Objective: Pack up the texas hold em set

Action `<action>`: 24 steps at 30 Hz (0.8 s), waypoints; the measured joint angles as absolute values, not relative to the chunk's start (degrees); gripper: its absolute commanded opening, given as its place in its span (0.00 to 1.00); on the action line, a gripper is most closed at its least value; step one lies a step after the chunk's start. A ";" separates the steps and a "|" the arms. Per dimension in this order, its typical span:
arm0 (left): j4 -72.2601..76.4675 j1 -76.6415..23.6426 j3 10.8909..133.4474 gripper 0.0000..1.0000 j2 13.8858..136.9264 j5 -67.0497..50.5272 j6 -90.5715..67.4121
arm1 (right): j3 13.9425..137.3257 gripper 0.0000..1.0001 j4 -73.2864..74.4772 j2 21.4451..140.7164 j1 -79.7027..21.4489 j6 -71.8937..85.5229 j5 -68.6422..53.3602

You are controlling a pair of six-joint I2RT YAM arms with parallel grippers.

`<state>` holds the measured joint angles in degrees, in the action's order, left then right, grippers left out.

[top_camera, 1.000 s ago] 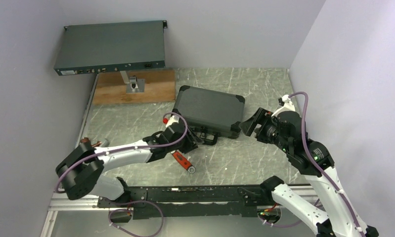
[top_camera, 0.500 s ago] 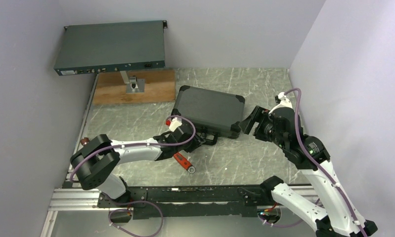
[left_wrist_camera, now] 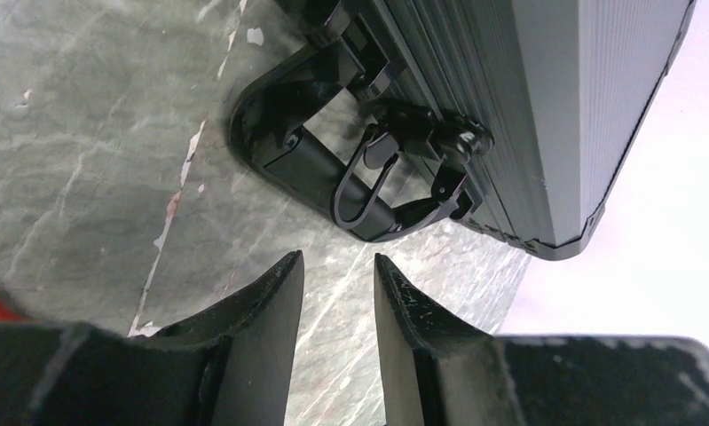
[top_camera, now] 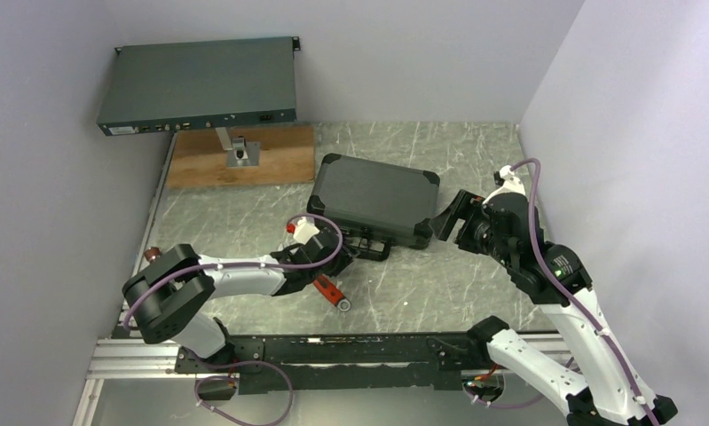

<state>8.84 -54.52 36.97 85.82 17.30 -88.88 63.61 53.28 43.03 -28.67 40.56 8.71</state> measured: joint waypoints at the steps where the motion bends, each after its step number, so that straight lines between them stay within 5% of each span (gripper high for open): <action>1: 9.78 -54.52 36.67 0.39 86.08 17.61 -89.27 | 63.61 0.78 53.25 43.03 -28.67 40.56 8.71; 24: 17.67 -53.19 37.12 0.31 92.14 17.19 -89.78 | 63.13 0.78 52.64 43.97 -28.67 40.71 8.97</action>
